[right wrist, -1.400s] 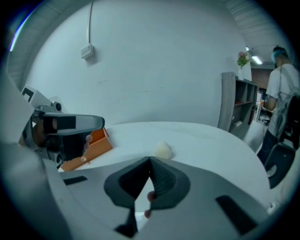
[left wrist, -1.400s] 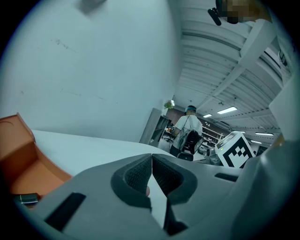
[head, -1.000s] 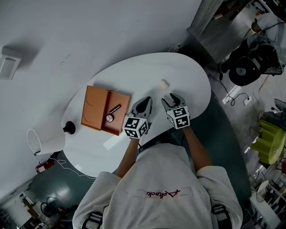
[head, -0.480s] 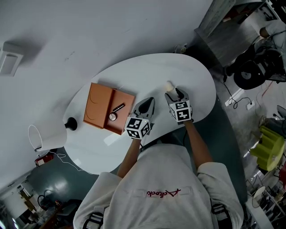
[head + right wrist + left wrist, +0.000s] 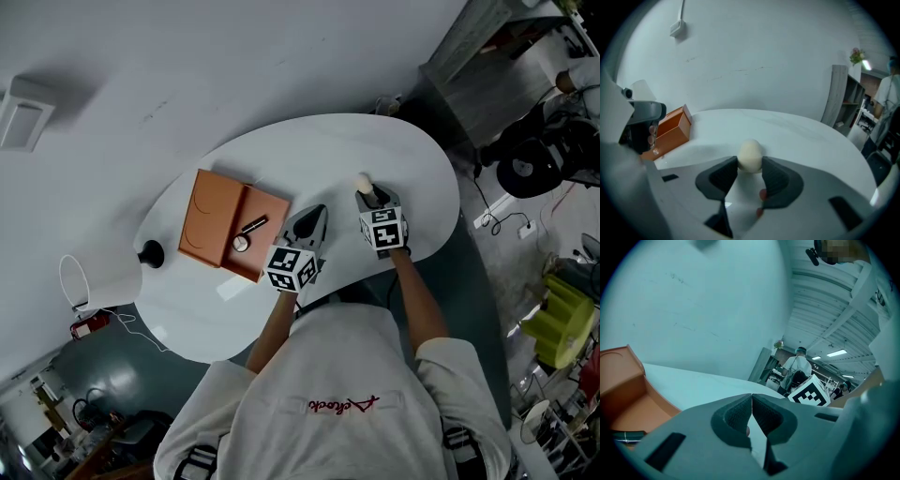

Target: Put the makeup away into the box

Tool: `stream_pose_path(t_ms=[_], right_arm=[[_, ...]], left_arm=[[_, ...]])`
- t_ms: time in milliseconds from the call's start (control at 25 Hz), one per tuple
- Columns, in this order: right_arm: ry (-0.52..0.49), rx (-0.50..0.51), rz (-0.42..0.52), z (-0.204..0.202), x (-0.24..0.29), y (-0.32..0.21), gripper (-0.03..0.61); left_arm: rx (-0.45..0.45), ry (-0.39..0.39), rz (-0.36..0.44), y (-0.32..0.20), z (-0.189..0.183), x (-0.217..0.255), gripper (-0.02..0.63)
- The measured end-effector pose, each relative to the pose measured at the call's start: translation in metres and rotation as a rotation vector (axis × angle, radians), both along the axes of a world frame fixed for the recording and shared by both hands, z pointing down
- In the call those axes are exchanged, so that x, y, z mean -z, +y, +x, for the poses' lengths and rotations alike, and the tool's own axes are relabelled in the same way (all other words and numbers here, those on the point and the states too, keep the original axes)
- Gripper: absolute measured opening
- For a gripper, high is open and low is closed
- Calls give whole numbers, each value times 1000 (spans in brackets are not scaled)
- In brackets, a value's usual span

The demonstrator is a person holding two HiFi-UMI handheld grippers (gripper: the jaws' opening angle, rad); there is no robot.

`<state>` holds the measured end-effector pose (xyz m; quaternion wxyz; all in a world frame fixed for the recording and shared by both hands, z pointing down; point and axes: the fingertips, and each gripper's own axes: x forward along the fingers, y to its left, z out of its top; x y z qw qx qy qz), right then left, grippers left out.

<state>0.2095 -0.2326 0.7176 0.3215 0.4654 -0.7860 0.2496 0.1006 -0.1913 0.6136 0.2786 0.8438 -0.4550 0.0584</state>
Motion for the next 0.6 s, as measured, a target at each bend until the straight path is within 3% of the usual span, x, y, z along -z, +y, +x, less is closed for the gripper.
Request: stream_pose_path(t_ms=[600], right_arm=[[-23, -11, 67, 1, 27, 4, 161]], left_arm=[[-8, 0, 41, 2, 1, 15, 11]])
